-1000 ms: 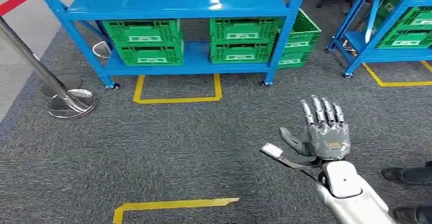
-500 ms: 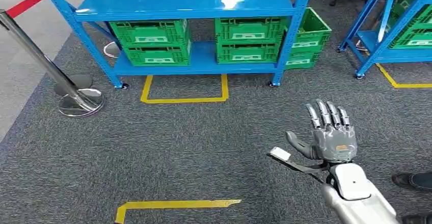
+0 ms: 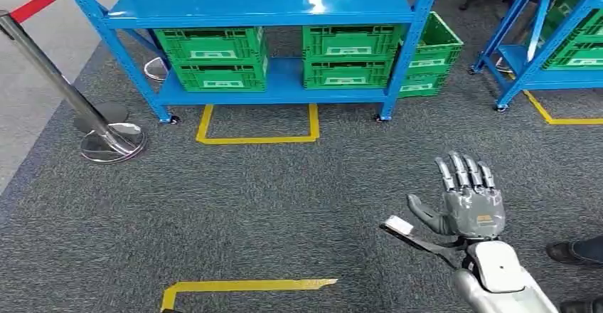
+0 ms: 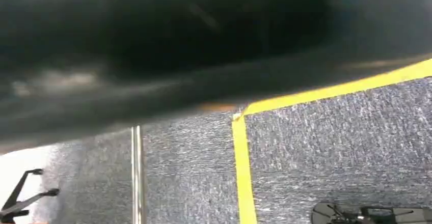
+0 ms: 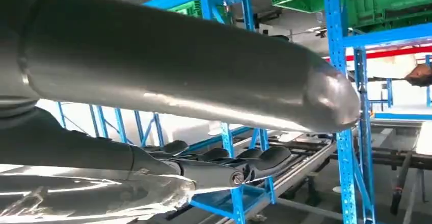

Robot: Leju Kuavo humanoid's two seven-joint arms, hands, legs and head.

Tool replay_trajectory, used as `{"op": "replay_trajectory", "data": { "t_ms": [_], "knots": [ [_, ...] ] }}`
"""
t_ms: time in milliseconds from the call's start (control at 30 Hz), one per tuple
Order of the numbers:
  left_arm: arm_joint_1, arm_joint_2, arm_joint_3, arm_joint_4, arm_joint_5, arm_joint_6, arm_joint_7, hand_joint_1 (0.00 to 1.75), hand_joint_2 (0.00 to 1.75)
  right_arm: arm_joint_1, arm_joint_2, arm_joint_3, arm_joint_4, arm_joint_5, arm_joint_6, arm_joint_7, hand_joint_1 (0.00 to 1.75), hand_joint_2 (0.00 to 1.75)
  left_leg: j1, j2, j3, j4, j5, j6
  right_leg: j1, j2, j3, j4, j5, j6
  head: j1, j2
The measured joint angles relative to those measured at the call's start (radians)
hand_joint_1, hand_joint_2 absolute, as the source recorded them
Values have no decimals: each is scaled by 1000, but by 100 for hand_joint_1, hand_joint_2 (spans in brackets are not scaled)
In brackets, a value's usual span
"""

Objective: Take the parts from the cabinet and place them on the table.

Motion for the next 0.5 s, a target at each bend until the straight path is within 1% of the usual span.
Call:
{"op": "replay_trajectory", "data": {
  "t_ms": [167, 433, 500],
  "knots": [
    [0, 0, -6, 0, 0, -2, 0, 0, 0, 4, 4, -8, 0, 0, 0, 0, 0, 0, -1, 0, 0, 0, 0, 1, -1, 0, 0, -1, 0, 1, 0, 0],
    [0, 0, -10, 0, -10, -38, 6, 0, 0, 20, 14, -12, 0, -2, 0, -14, 0, 0, -1, 0, 0, 1, 0, 1, -1, 0, 0, -1, 0, 1, 0, 0],
    [0, 0, -11, 0, -12, -40, 6, 0, 0, 22, 19, -14, 0, -2, 0, -18, 0, 0, -2, 0, -1, 7, -4, 7, -3, 0, 1, -2, 1, 3, -1, 0]
  ]
}}
